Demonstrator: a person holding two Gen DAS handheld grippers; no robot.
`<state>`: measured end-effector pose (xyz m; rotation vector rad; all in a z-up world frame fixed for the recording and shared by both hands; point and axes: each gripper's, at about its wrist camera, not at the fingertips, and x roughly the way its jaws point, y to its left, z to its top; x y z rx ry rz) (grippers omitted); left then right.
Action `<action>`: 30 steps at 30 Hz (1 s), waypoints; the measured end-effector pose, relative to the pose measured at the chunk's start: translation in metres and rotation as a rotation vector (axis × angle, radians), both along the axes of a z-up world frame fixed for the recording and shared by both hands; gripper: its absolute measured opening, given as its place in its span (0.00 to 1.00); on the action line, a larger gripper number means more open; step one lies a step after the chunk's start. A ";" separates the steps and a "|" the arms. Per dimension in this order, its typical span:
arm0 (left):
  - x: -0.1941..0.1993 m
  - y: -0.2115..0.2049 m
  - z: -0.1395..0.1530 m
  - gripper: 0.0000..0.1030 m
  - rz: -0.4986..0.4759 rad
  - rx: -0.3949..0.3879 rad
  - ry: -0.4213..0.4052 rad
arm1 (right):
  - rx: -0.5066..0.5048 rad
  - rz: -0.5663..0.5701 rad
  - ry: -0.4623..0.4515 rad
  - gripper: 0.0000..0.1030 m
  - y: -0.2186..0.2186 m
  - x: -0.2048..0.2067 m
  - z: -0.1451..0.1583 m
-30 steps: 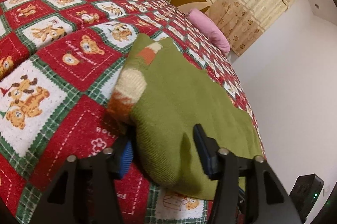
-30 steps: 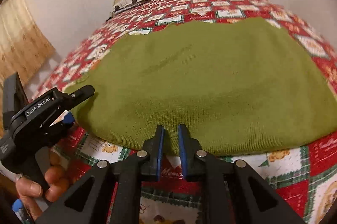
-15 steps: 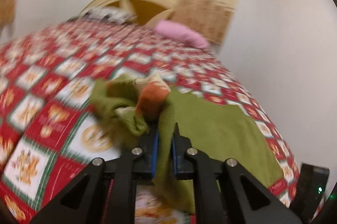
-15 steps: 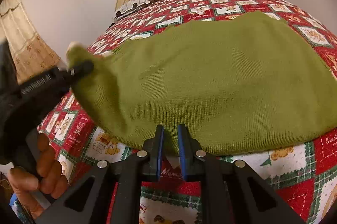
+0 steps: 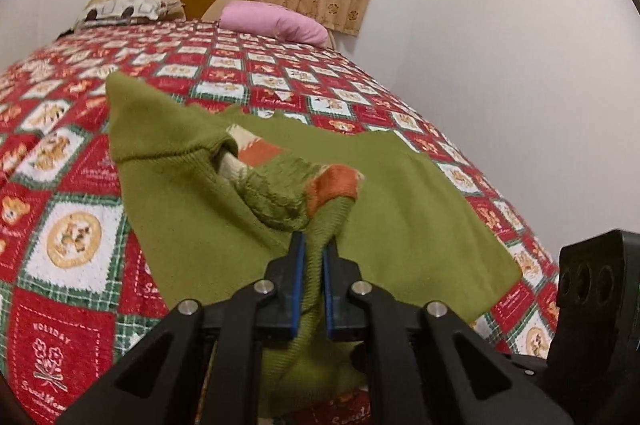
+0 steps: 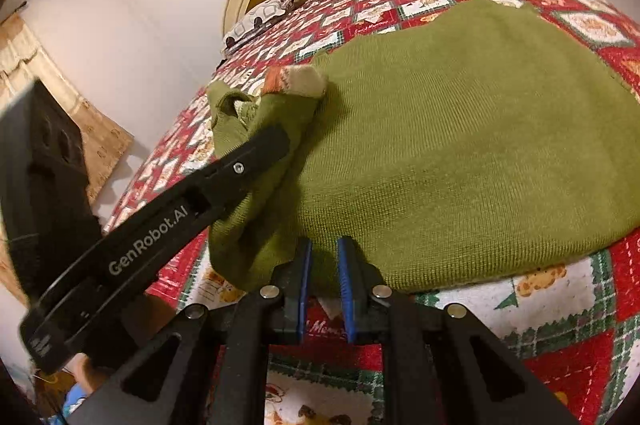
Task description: Fold small clothes
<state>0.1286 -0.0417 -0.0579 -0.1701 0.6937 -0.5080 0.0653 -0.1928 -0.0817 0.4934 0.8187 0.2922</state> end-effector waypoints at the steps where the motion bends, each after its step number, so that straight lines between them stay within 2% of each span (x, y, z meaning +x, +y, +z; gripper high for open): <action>1: -0.001 0.001 0.000 0.08 0.000 -0.010 -0.001 | 0.027 -0.003 0.007 0.14 -0.004 -0.001 0.001; 3: -0.005 0.003 0.003 0.08 -0.002 -0.040 -0.022 | 0.084 -0.023 -0.002 0.15 -0.018 -0.007 0.007; 5: -0.010 0.006 0.006 0.08 0.001 -0.062 -0.047 | 0.109 -0.035 -0.045 0.21 -0.033 -0.010 0.021; 6: -0.013 0.008 0.009 0.08 0.010 -0.075 -0.068 | 0.131 -0.024 -0.062 0.33 -0.040 -0.007 0.030; 7: -0.017 0.011 0.012 0.08 0.020 -0.087 -0.088 | 0.146 -0.014 -0.071 0.49 -0.045 -0.003 0.039; 9: -0.026 0.021 0.018 0.08 0.052 -0.119 -0.118 | 0.176 0.009 -0.087 0.69 -0.053 0.011 0.059; 11: -0.034 0.039 0.018 0.08 0.122 -0.171 -0.119 | 0.205 0.053 -0.080 0.70 -0.054 0.031 0.077; 13: -0.038 0.062 0.009 0.08 0.217 -0.241 -0.068 | 0.197 0.107 -0.041 0.70 -0.043 0.060 0.087; 18: -0.031 0.098 -0.015 0.09 0.392 -0.360 0.062 | 0.062 0.239 0.047 0.70 0.025 0.112 0.094; 24: -0.033 0.102 -0.022 0.11 0.438 -0.370 0.096 | -0.104 0.418 0.162 0.70 0.128 0.159 0.083; 26: -0.034 0.107 -0.026 0.19 0.466 -0.393 0.119 | -0.141 0.477 0.203 0.70 0.157 0.175 0.074; 28: -0.034 0.115 -0.033 0.26 0.497 -0.434 0.148 | -0.134 0.516 0.226 0.70 0.180 0.184 0.068; 30: -0.036 0.123 -0.040 0.26 0.504 -0.490 0.160 | -0.046 0.544 0.195 0.70 0.187 0.188 0.077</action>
